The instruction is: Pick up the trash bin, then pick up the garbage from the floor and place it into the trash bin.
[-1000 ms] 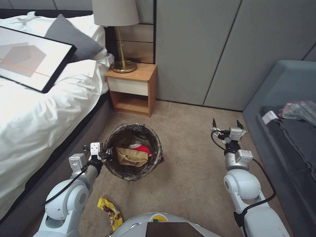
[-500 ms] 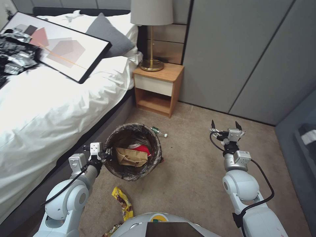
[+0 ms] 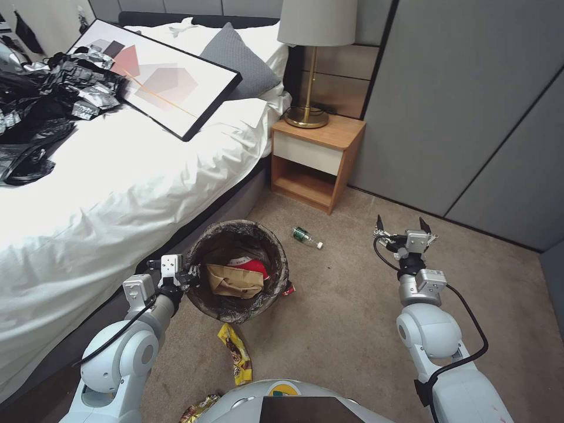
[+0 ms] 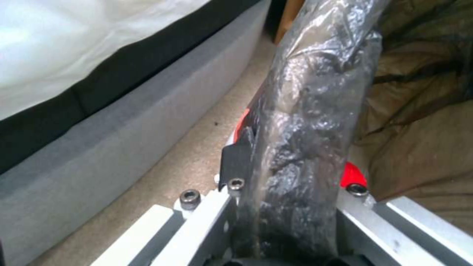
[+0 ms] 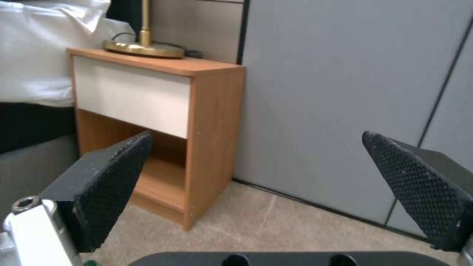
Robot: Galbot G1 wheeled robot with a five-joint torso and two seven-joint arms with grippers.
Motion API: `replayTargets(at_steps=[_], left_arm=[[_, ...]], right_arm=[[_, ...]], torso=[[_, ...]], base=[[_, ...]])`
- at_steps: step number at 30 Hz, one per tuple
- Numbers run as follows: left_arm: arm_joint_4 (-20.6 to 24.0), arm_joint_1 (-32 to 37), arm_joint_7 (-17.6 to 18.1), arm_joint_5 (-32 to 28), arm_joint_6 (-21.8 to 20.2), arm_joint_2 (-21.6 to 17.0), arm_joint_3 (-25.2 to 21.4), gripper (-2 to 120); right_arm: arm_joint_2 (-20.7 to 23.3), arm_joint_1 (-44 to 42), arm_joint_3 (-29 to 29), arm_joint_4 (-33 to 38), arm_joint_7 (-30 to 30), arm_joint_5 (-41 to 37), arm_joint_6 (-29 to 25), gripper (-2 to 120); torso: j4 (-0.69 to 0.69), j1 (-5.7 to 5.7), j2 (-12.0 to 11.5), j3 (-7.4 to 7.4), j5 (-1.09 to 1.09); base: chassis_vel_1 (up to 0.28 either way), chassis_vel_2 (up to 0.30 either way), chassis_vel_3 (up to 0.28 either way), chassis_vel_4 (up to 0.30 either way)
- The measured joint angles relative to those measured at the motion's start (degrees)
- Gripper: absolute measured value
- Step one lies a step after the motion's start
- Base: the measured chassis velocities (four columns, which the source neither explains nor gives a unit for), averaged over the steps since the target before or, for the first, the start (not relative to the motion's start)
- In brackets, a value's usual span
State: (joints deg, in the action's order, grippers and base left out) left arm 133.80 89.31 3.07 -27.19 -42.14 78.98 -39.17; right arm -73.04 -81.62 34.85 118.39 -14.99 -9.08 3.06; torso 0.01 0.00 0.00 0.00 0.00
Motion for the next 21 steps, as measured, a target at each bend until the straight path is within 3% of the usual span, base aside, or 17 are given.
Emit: replayTargets(at_steps=[21], left_arm=[[-0.35, 0.35, -0.54, 1.89, 0.00, 0.00, 0.48, 0]], right_arm=[[-1.08, -1.55, -0.55, 0.41, -0.56, 2.57, -1.33, 100]], torso=[[-0.01, 0.00, 0.00, 0.00, 0.00]], base=[[0.000, 0.000, 0.000, 0.000]])
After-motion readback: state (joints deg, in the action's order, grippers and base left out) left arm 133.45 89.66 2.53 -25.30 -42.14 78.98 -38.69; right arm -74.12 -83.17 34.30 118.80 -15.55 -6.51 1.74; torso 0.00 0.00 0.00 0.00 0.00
